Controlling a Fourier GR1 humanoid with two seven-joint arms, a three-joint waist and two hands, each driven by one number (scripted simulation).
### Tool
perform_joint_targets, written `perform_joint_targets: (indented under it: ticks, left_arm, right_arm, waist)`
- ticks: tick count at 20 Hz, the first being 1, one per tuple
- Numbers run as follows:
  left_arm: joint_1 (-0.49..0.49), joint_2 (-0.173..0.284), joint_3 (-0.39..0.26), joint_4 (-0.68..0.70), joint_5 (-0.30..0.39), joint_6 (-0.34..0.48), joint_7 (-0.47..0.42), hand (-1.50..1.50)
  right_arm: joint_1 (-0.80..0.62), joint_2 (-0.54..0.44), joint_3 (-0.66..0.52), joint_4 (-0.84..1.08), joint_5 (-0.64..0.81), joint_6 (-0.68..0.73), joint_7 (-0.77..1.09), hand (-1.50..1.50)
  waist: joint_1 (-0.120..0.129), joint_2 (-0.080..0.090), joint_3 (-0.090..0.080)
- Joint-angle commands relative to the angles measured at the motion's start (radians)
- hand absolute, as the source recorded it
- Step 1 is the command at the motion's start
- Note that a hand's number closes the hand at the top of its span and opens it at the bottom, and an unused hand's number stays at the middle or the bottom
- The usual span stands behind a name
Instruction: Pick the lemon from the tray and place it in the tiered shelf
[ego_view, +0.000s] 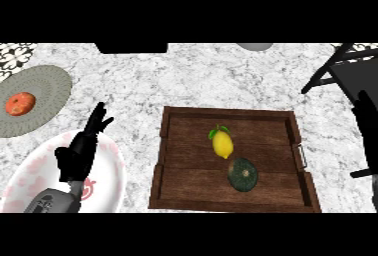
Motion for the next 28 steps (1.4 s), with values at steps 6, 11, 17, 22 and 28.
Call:
perform_joint_targets:
  ticks: [6, 11, 17, 22, 28]
  left_arm:
    - [-0.006, 0.146, 0.099, 0.015, 0.04, -0.057, 0.119, 0.0]
    - [0.051, 0.14, 0.101, 0.027, 0.08, -0.086, 0.144, 0.0]
    - [0.068, 0.15, 0.113, -0.017, 0.098, -0.102, 0.167, 0.0]
    - [0.119, 0.158, 0.147, 0.01, 0.111, -0.103, 0.132, 0.0]
    - [0.116, 0.19, 0.164, -0.009, 0.133, -0.134, 0.17, 0.0]
  right_arm:
    - [-0.27, 0.283, 0.315, -0.104, 0.29, -0.224, -0.019, 1.5]
    - [-0.173, 0.298, 0.301, 0.032, 0.665, -0.624, 0.129, -1.5]
    - [-0.27, 0.52, 0.517, 0.221, 0.968, -0.734, 0.412, -1.5]
    - [-0.263, 0.524, 0.442, 0.301, 1.251, -0.567, 0.648, -1.5]
    - [-0.342, 0.525, 0.502, 0.279, 1.366, -0.189, 0.966, -1.5]
  waist:
    - [0.115, 0.034, -0.003]
    - [0.067, 0.028, -0.008]
    - [0.053, 0.021, -0.005]
    - [0.009, 0.005, -0.012]
    - [0.006, 0.0, -0.009]
